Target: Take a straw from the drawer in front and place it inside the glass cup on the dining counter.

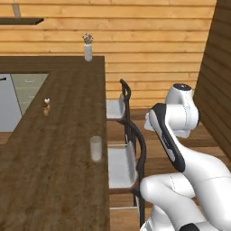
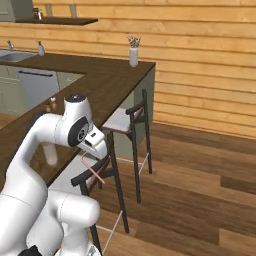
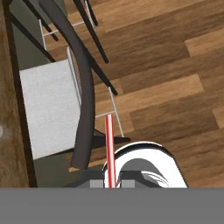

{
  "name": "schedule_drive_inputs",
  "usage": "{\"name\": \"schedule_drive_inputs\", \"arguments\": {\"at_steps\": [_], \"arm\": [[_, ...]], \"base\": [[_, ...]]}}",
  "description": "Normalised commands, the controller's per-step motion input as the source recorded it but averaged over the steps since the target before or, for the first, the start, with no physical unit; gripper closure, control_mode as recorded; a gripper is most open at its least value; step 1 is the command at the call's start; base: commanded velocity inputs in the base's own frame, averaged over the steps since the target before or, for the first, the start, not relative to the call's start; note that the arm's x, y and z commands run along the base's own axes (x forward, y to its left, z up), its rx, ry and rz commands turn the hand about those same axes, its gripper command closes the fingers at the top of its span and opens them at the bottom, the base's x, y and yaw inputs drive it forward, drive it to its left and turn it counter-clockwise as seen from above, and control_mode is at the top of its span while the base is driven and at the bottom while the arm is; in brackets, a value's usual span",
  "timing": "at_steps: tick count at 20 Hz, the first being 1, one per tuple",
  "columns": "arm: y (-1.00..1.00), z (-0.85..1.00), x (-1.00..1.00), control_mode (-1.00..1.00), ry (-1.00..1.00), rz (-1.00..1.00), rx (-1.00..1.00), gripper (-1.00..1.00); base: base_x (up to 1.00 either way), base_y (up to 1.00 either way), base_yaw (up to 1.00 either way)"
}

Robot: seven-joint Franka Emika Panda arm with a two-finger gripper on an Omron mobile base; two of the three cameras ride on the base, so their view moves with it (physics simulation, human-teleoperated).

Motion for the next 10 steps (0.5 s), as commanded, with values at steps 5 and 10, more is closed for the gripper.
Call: {"name": "schedule_drive_inputs", "arguments": {"at_steps": [5, 10], "arm": [[0.0, 0.0, 0.0, 1.0, 0.0, 0.0, 0.0, 1.0], [0.0, 0.0, 0.0, 1.0, 0.0, 0.0, 0.0, 1.0]], "base": [[0.0, 0.28, 0.49], [0.01, 0.4, 0.48]]}}
